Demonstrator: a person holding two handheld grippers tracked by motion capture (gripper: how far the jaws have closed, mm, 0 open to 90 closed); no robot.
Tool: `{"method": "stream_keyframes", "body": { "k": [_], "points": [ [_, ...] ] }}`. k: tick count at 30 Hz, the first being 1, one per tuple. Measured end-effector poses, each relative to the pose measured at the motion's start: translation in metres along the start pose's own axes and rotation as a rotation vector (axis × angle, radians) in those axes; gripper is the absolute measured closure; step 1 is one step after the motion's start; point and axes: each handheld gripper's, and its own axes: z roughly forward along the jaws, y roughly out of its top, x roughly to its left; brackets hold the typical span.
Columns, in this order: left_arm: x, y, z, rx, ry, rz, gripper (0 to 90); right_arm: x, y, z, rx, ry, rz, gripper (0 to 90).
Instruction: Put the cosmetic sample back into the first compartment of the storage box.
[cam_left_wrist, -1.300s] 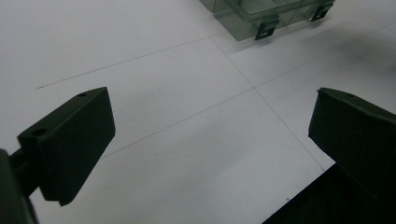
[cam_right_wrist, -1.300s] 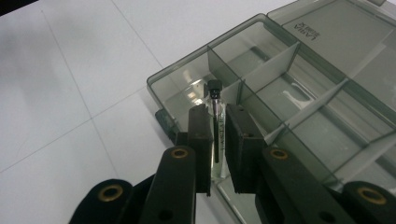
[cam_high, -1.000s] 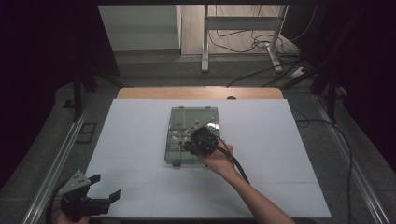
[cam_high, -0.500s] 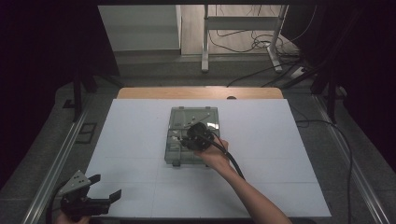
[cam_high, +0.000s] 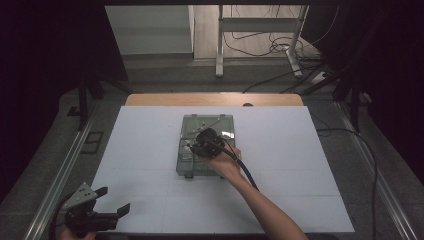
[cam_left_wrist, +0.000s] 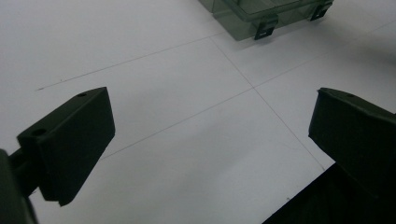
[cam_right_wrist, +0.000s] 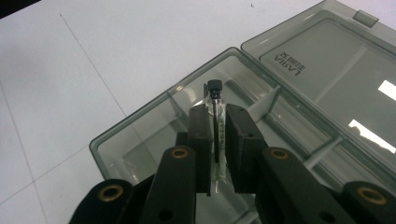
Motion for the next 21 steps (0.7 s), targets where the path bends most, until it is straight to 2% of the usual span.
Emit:
{"method": "stream_keyframes", "body": {
  "k": [21],
  "points": [
    [0.001, 0.0, -0.001, -0.006, -0.011, -0.007, 0.9, -0.001, 0.016, 0.021, 0.002, -0.026, -0.01, 80.2]
  ]
}}
